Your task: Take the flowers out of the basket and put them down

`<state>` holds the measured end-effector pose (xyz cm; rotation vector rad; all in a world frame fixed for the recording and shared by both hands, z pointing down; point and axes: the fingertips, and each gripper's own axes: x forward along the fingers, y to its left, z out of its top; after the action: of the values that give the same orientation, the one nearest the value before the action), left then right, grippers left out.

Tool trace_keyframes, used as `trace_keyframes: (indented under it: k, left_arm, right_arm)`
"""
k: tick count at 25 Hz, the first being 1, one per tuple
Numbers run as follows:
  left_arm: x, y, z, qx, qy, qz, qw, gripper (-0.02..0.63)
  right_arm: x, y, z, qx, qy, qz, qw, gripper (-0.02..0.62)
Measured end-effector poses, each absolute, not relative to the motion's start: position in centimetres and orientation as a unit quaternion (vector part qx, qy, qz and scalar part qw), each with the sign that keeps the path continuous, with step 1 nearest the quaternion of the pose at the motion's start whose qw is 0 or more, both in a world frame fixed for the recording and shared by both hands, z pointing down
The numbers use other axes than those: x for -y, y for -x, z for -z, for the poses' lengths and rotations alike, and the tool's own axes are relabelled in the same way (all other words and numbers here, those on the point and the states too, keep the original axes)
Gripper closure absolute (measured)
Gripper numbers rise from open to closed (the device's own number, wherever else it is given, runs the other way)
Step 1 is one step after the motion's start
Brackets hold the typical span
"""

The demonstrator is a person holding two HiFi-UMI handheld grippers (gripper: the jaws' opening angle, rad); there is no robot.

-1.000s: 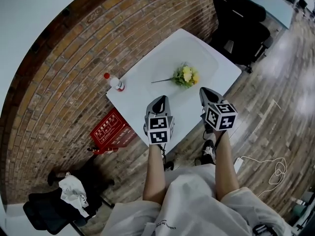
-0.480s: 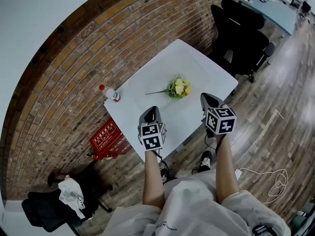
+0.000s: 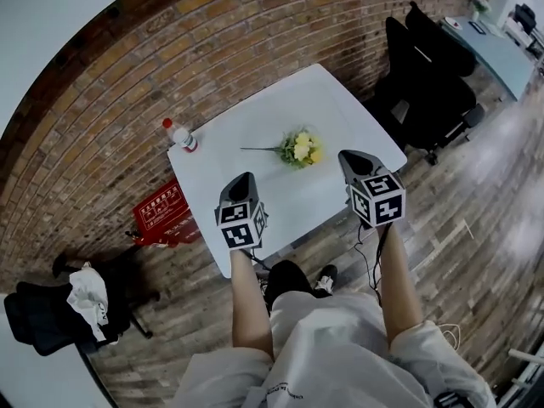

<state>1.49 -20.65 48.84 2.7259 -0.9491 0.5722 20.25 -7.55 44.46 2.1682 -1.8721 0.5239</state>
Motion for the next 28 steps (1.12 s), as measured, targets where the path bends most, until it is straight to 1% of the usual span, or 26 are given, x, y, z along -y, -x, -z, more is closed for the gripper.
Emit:
trace_keyframes:
  k: [5, 10, 12, 15, 19, 22, 25, 28]
  left_arm:
    - [20.7, -1.3, -49.1, 0.332, -0.916, -0.205, 0.093, 0.581]
    - [20.7, -1.5, -49.1, 0.321, -0.92, -0.202, 0.103, 0.581]
    - [20.7, -1.6, -49.1, 0.328, -0.918, -0.194, 0.109, 0.581]
    - [20.9, -1.7, -48.9, 0.334, -0.918, -0.184, 0.109, 0.581]
    - [21.6, -1.7, -48.6, 0.323, -0.924, -0.182, 0.096, 0.581]
    - [22.3, -1.3, -48.7, 0.332, -0.921, -0.177, 0.103, 0.581]
    - [22.6, -1.2, -48.6, 0.334, -0.92, -0.17, 0.115, 0.581]
    - [22.8, -1.3, -48.4, 0.335, -0.92, -0.167, 0.116, 0.581]
  right_arm:
    - [13.8, -20.1, -42.2, 0.699, -0.68, -0.139, 0.176, 0.588]
    - [20.1, -19.6, -41.6, 0.737, -0.629, -0.129, 0.214, 0.588]
    - [22.0, -19.1, -42.0, 0.754, -0.604, -0.144, 0.214, 0.588]
    - [24.5, -18.3, -43.1, 0.775, -0.572, -0.169, 0.21, 0.588]
    - [26.8, -16.8, -45.5, 0.789, -0.534, -0.178, 0.244, 0.588]
    - [27.9, -15.7, -48.1, 0.795, -0.505, -0.193, 0.275, 0.588]
    - [29.4, -14.7, -49.7, 0.808, -0.472, -0.21, 0.283, 0.586]
    - [30.9, -14.2, -51.2, 0.817, -0.443, -0.221, 0.297, 0.565]
